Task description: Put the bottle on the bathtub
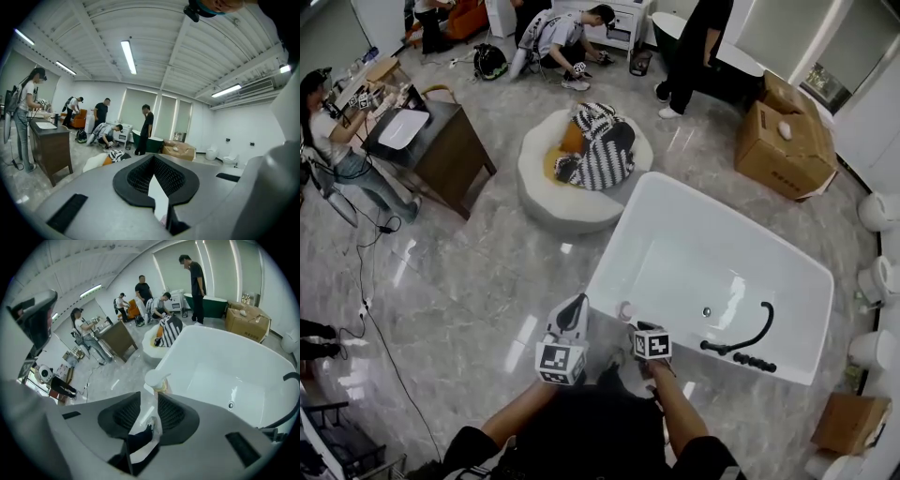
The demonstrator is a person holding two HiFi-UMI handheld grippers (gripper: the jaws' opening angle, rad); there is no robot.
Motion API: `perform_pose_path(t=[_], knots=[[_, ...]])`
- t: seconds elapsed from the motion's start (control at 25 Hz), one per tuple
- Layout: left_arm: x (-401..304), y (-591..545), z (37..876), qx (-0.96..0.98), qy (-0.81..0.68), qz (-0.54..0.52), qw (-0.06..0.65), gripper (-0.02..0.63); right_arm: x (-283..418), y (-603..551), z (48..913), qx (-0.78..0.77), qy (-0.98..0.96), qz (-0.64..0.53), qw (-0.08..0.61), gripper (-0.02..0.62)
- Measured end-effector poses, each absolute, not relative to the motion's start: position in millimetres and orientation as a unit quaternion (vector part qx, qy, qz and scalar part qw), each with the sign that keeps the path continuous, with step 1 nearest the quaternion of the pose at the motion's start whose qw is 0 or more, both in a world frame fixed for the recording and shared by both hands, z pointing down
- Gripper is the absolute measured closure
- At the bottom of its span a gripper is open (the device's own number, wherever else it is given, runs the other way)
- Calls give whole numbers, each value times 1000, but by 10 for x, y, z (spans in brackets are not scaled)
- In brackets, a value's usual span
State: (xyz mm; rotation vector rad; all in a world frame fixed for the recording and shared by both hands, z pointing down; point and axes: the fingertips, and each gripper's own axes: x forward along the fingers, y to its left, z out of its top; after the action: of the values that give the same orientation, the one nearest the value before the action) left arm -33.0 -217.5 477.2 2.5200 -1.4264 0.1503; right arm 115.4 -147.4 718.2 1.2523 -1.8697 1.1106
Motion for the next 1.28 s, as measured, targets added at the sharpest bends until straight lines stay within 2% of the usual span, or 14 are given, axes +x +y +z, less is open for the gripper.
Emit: perform_pose_path(t=[0.12,0.2,0.72,1.28], knots=[[-314,-2172,4628,863,-489,49,117,590,1233,-1597,6763,506,-721,387,273,539],[-302,-2183,4520,864,-488,44,114,591,1278,-1706,6448,530,-729,356,248,559],[-173,-2054,4160,879,-470,19,83,590,1389,-1888,4505,629,-764,134,49,584],[-198,-1972,4205,877,-473,17,89,590,1300,-1680,4414,641,-757,123,31,586]])
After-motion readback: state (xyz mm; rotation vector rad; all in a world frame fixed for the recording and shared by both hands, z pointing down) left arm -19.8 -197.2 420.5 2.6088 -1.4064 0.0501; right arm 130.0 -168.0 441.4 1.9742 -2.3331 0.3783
